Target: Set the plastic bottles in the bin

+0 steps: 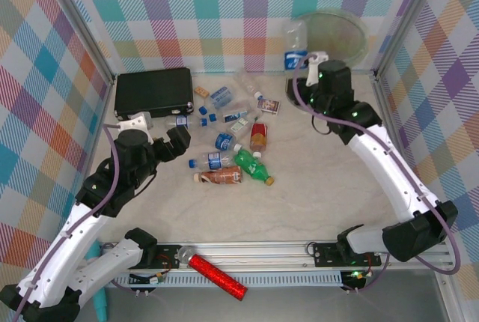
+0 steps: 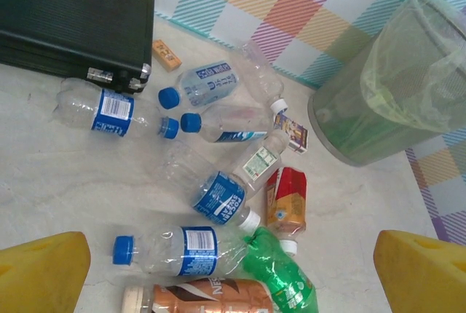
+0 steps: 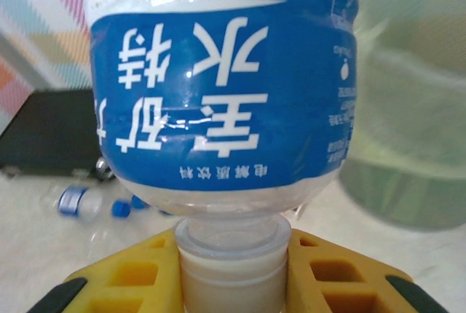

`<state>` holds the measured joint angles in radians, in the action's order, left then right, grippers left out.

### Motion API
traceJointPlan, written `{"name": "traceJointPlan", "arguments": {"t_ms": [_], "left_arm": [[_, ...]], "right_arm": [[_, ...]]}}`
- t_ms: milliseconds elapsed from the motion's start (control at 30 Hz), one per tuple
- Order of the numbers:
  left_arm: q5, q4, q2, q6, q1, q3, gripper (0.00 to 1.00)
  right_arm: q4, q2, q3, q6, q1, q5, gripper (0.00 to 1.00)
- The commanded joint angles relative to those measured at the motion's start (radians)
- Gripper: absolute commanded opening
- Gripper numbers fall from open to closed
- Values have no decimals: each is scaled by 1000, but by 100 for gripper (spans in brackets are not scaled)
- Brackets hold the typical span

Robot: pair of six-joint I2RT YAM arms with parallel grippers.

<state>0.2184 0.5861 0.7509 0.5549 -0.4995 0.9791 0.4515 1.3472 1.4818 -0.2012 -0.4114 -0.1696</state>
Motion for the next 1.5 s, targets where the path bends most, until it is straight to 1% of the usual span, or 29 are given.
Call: {"name": "traceJointPlan", "arguments": {"t_ms": [0,133,333,367,433,467,500,533,567,600,667,700,733,933,1000,1067,1100,1267,1333,1467], "left_arm": [[-18,18,-21,-26,10,-25,100],[-26,23,-40,-28,10,-44,100],[-37,37,-66,-34,11,-50,99],[-35,42,-68,-33,10,-52,100],[-39,52,-68,-35,10,-51,100],[-40,57,-68,-33,12,-49,100],[-41,63,-68,-35,11,-50,100],[-43,67,-65,-35,11,-49,100],[-44,72,-63,-34,11,-49,100],[-45,77,-61,-34,10,-49,100],[-50,83,-55,-35,10,-51,100],[-50,85,-51,-34,11,-51,100],[-53,88,-48,-35,10,-50,100],[-71,100,-29,-21,10,-45,99],[-75,106,-27,-15,11,-43,100],[-80,123,-23,-11,11,-37,99],[-83,138,-18,-4,10,-34,100],[-108,228,-3,10,10,-11,100],[-106,239,-18,24,10,-25,100],[-124,252,-35,51,11,-48,100]], "right_arm": [[50,64,96,-26,74,-74,22],[108,173,226,-35,135,-83,22],[214,334,420,-30,189,-85,23],[232,358,450,-32,197,-79,25],[268,396,504,-39,208,-84,33],[283,412,527,-41,213,-81,42],[297,424,548,-41,216,-75,45],[307,432,562,-39,220,-66,46],[312,436,576,-35,221,-57,48],[319,441,587,-33,221,-50,54],[327,442,603,-32,221,-49,69],[333,439,607,-32,221,-55,72],[337,436,608,-32,221,-52,72],[324,377,549,-35,221,-26,75],[318,345,511,-54,220,4,77],[307,306,460,-75,210,48,91],[295,274,425,-84,198,66,99],[238,106,237,-96,96,73,99],[217,33,159,-101,49,67,99],[174,-84,22,-128,-13,74,99]]}}
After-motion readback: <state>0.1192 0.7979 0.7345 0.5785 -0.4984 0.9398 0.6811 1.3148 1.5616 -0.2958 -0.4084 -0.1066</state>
